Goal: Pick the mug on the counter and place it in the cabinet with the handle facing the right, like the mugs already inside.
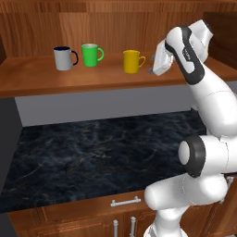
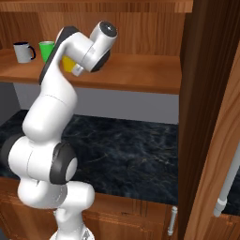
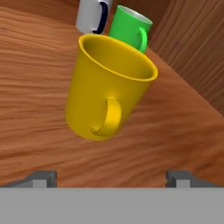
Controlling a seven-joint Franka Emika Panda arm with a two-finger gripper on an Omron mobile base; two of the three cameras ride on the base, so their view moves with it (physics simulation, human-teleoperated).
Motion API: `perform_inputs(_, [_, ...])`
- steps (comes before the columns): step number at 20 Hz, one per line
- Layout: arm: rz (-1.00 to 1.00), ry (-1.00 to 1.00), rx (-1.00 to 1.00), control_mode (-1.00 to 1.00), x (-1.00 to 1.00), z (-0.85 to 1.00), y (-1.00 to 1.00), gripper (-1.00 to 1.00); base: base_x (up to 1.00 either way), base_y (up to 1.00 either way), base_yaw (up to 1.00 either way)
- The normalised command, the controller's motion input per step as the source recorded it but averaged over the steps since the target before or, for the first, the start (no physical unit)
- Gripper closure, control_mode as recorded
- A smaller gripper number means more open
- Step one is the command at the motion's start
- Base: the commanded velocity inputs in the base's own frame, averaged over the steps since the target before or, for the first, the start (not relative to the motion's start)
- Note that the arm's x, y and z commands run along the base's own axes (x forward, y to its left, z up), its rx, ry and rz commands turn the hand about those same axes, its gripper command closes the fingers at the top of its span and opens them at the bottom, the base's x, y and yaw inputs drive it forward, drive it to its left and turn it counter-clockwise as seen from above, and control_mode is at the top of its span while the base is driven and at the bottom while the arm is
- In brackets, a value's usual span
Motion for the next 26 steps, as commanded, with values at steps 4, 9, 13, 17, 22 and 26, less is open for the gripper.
perform_inputs(4, [0.00, -0.07, 0.00, -1.00, -0.44, 0.00, 0.00, -1.00, 0.00, 0.00, 0.00])
perform_inputs(9, [0.00, -0.08, 0.00, -1.00, -0.63, -0.03, 0.01, -1.00, 0.00, 0.00, 0.00])
perform_inputs(13, [0.00, -0.09, 0.00, -1.00, -0.74, -0.17, 0.06, -1.00, 0.00, 0.00, 0.00])
perform_inputs(17, [0.00, -0.07, 0.00, -1.00, -0.73, -0.24, 0.09, -1.00, 0.00, 0.00, 0.00])
perform_inputs(22, [0.00, -0.04, 0.00, -1.00, -0.71, -0.25, 0.12, -1.00, 0.00, 0.00, 0.00])
perform_inputs(26, [0.00, 0.00, 0.00, -1.00, -0.60, -0.27, 0.13, -1.00, 0.00, 0.00, 0.00])
